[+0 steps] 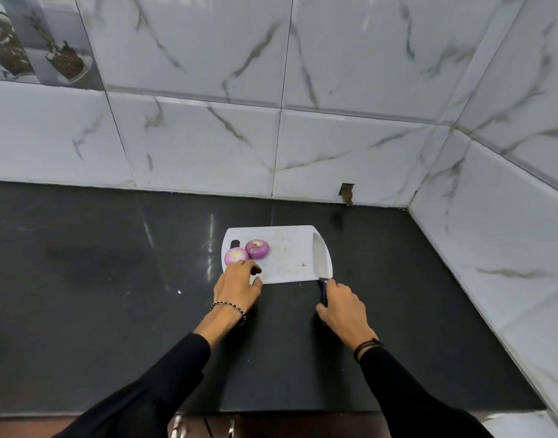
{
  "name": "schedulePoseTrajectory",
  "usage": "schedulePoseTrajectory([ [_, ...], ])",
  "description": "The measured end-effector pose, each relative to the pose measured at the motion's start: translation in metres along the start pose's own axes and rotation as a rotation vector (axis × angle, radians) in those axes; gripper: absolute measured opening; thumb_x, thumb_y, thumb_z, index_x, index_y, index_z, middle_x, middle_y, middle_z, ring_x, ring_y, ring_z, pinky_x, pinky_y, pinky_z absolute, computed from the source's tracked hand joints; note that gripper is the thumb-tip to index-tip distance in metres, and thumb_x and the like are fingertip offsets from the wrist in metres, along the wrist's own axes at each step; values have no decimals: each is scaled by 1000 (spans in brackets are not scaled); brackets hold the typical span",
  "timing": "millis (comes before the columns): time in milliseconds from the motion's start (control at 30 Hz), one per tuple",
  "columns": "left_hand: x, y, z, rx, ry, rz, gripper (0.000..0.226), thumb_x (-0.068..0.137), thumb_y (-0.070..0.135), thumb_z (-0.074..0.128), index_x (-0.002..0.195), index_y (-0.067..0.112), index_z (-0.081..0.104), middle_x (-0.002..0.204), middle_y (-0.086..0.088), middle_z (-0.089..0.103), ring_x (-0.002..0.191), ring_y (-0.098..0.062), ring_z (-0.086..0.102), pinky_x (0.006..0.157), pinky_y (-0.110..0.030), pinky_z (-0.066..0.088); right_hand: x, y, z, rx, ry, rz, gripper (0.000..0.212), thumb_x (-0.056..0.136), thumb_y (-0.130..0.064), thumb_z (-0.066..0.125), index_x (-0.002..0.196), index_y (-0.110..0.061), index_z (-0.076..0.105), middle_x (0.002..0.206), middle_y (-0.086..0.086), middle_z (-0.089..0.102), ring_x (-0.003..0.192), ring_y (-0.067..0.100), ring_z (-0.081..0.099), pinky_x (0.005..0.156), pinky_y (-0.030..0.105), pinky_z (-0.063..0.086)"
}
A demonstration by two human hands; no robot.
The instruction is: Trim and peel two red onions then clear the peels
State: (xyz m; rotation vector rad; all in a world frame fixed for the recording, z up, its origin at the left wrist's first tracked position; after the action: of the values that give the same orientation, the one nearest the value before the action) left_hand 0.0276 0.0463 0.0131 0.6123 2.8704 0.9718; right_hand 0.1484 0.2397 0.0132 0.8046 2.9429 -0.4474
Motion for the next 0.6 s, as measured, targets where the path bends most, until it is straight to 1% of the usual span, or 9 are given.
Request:
schedulePoseTrajectory([
  [100,2,5,1,-9,8,11,26,93,23,58,117,25,65,118,8,66,109,-21,63,85,-36,54,0,3,-1,-5,-17,-23,45,93,-25,61,133,-11,45,118,9,57,106,29,60,82,36,48],
  [167,2,8,1,-13,14,15,26,93,22,58,117,25,65,119,8,66,109,-20,63,86,-37,55,-1,4,-1,9,-17,-32,45,93,-24,62,131,-10,46,116,11,57,105,31,60,82,36,50],
  [200,1,10,1,-13,17,14,26,93,22,58,117,25,65,119,9,66,108,-20,63,85,-37,55,-2,4,-2,25,-18,-28,43,91,-24,64,128,-9,48,115,11,58,103,31,61,82,36,51],
  [267,-3,12,0,-12,29,12,26,93,23,58,117,25,65,119,9,66,108,-20,63,84,-36,54,-3,4,-3,64,-3,-19,36,88,-25,68,115,-8,51,110,11,59,97,31,60,77,35,51],
  [333,-5,12,-2,-16,41,10,26,93,22,58,117,24,65,119,9,66,109,-20,62,84,-35,54,-2,3,-5,101,32,-14,31,84,-26,71,100,-9,49,101,8,57,88,27,58,71,33,49],
  [367,-6,11,-2,-17,49,5,26,92,22,58,117,24,65,119,9,66,109,-20,62,84,-34,53,-2,2,-5,113,48,-15,32,83,-26,72,95,-10,48,98,7,56,85,26,58,69,33,50],
  [433,-9,7,-2,-23,58,-17,26,92,22,58,116,24,66,118,8,66,109,-21,61,84,-33,52,0,0,-6,120,69,-30,32,82,-28,73,93,-10,49,96,7,57,83,25,59,67,32,49],
  [500,-11,4,-2,-17,59,-35,26,92,23,58,116,25,66,117,8,66,110,-22,60,84,-33,51,2,-3,-6,109,73,-47,31,82,-27,73,91,-10,49,94,5,56,81,24,57,65,31,45],
  [600,-12,1,-2,-20,42,-60,26,91,23,58,116,26,65,117,7,66,110,-21,59,82,-33,52,5,-6,-5,74,43,-51,31,82,-27,71,90,-11,46,94,5,55,81,25,56,65,30,41],
])
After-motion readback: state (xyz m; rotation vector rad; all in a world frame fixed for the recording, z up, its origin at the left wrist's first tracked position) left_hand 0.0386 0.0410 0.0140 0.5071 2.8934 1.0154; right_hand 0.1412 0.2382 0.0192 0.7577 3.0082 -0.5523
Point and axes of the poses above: each hand's wrist, its own x-axis towards the middle knuckle, its own z-axis out of the palm, y = z × x, the point moved 3 cm from there along x, towards the middle knuckle
